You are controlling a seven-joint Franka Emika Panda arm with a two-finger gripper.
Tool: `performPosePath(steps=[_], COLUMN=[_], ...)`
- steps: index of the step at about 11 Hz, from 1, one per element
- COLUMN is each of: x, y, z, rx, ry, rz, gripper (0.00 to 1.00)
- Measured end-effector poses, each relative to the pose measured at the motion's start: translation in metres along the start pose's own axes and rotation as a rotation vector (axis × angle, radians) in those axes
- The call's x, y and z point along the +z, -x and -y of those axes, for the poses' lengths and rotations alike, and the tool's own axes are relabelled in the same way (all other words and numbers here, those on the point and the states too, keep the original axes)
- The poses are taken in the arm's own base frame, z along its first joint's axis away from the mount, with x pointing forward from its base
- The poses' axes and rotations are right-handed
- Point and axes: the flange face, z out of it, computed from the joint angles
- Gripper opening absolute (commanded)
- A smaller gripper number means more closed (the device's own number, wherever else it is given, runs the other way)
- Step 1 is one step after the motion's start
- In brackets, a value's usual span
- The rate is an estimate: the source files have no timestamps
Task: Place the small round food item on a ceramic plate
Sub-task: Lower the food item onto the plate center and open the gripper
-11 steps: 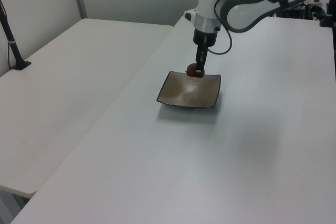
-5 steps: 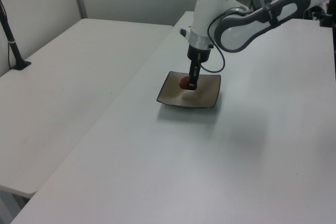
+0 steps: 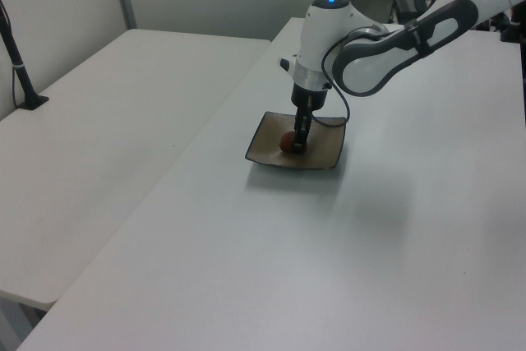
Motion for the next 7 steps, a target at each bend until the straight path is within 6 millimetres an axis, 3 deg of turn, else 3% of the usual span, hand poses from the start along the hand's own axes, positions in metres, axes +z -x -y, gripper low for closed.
performPosePath(steps=[1,5,7], x=[0.000,-0.004,-0.024], y=[-0.001,-0.004,-0.010], z=[0.000,0.000,-0.001], rx=[0.000,0.000,0.000], ry=[0.001,0.002,0.006], rz=[-0.009,-0.019,-0.046], gripper=[1.00,1.00,1.00])
